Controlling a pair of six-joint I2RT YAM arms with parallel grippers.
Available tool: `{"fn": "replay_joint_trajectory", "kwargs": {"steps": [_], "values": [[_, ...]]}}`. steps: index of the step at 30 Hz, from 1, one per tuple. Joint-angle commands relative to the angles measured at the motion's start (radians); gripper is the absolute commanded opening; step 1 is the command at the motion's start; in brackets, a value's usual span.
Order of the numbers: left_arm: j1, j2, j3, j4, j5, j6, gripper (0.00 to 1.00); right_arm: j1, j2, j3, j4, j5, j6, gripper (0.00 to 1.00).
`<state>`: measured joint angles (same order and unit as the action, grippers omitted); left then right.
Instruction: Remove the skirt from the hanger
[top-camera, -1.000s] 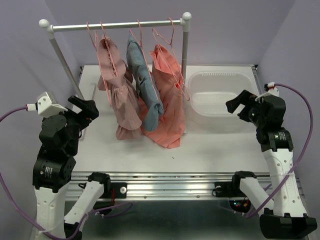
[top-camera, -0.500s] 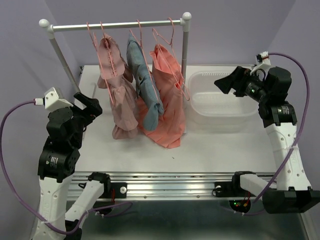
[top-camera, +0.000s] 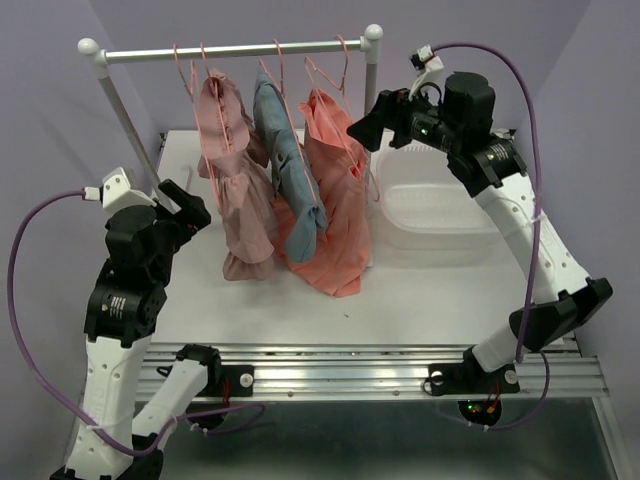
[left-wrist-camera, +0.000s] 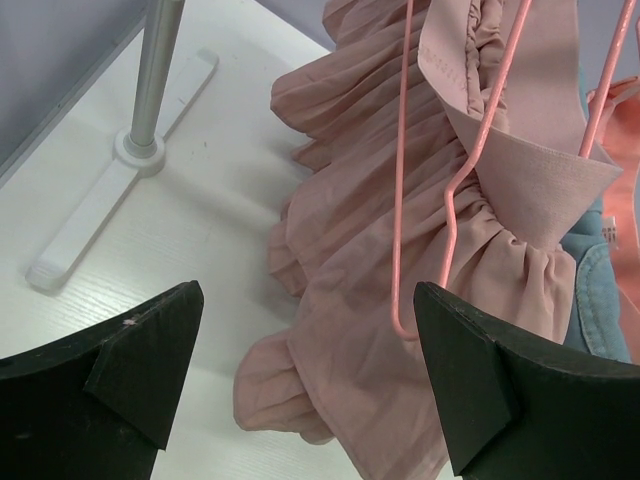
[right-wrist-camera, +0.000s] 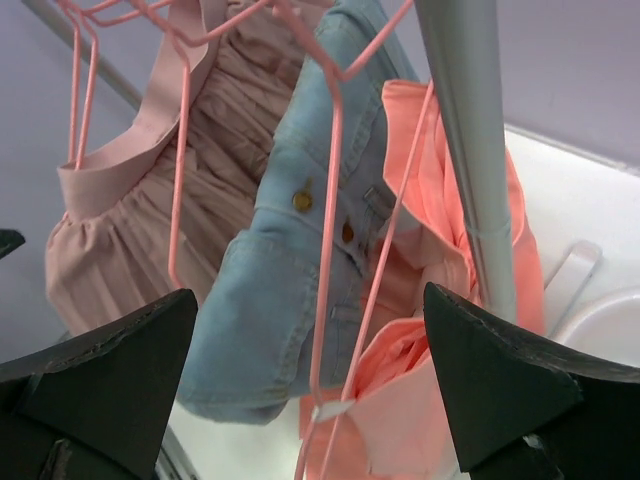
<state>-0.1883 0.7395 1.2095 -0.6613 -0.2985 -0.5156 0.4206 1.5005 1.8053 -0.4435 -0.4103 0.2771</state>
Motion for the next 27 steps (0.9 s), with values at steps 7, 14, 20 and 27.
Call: {"fn": "replay_joint_trajectory", "kwargs": {"steps": [7,14,20,27], "values": [[0.000,0.018,-0.047,0.074,0.010,0.037,0.99,0.078,0.158,0.195,0.051,0.080,-0.093,1.00],[-0.002,0.029,-0.050,0.089,0.045,0.051,0.99,0.139,0.231,0.236,0.083,0.225,-0.125,0.93],[0.000,0.023,-0.067,0.101,0.047,0.051,0.99,0.158,0.260,0.229,0.146,0.312,-0.141,0.66],[0.000,0.015,-0.067,0.104,0.048,0.055,0.99,0.167,0.273,0.224,0.169,0.395,-0.150,0.66]]}}
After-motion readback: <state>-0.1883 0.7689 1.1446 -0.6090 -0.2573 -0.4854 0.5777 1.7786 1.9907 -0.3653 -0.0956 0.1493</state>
